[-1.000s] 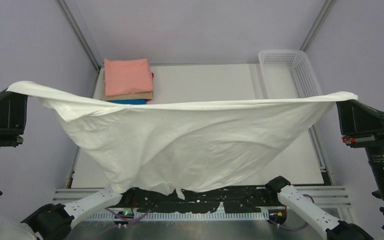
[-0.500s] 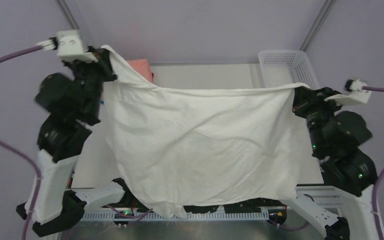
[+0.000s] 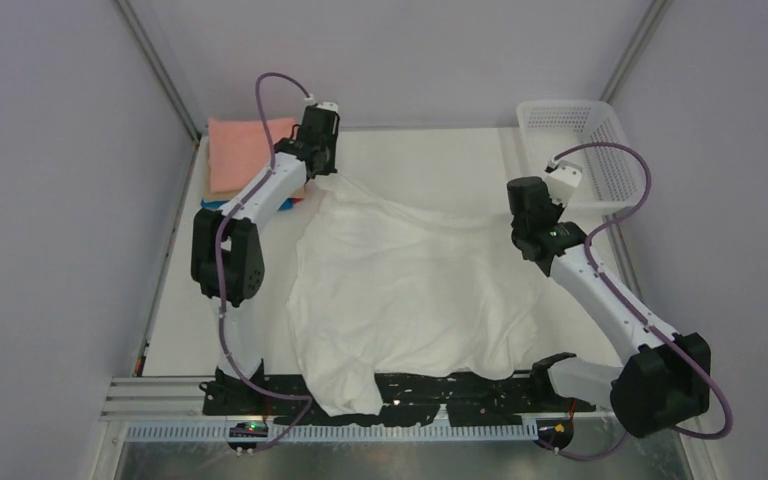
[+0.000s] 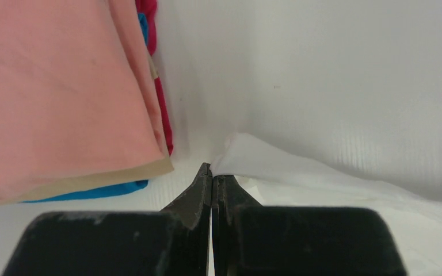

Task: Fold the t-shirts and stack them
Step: Flatten out the tshirt

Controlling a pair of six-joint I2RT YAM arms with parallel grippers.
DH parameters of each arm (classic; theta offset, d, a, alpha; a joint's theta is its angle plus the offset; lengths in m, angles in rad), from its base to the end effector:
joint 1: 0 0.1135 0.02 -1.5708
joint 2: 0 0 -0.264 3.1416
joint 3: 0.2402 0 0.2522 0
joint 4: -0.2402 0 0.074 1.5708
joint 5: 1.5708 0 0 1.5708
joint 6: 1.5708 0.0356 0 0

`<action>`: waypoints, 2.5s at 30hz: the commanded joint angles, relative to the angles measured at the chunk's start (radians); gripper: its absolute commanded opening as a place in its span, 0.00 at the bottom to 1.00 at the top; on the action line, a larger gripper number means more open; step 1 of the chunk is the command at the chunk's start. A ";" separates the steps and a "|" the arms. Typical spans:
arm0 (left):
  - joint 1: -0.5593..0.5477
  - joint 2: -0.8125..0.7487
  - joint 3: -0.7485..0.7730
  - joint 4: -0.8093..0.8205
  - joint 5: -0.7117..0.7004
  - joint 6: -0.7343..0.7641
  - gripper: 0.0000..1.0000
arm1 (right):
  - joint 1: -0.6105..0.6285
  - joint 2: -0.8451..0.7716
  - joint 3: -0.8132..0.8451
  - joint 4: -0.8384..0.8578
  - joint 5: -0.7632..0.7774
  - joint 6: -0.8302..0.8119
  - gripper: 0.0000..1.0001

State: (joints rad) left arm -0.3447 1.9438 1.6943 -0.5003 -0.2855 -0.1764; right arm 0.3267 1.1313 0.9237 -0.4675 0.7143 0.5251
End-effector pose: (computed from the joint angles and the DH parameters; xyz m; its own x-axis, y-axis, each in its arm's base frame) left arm 0.4246 -0.1418 0.2833 -0.6543 0.0560 -0.7542 0.0157 0.9980 0.0605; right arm 0.2334 0.0545 0.2976 -0.3909 0.2675 -0.8807 0.5060 0.8617 0.0371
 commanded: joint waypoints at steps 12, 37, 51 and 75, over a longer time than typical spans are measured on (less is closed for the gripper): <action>0.075 0.179 0.349 -0.046 -0.008 -0.008 0.00 | -0.110 0.355 0.191 0.232 -0.023 -0.031 0.06; 0.120 0.383 0.696 -0.117 0.072 -0.052 0.99 | -0.129 0.705 0.639 0.200 0.008 -0.153 0.67; 0.116 0.139 0.294 -0.146 0.340 -0.281 1.00 | -0.081 0.492 0.308 0.250 -0.482 -0.094 0.95; 0.115 0.343 0.300 -0.070 0.254 -0.673 0.91 | -0.061 0.455 0.077 0.288 -0.557 -0.036 0.95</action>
State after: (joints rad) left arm -0.2295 2.2730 1.9614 -0.6216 0.0189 -0.8036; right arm 0.2672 1.6077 1.0069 -0.1989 0.1547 0.4747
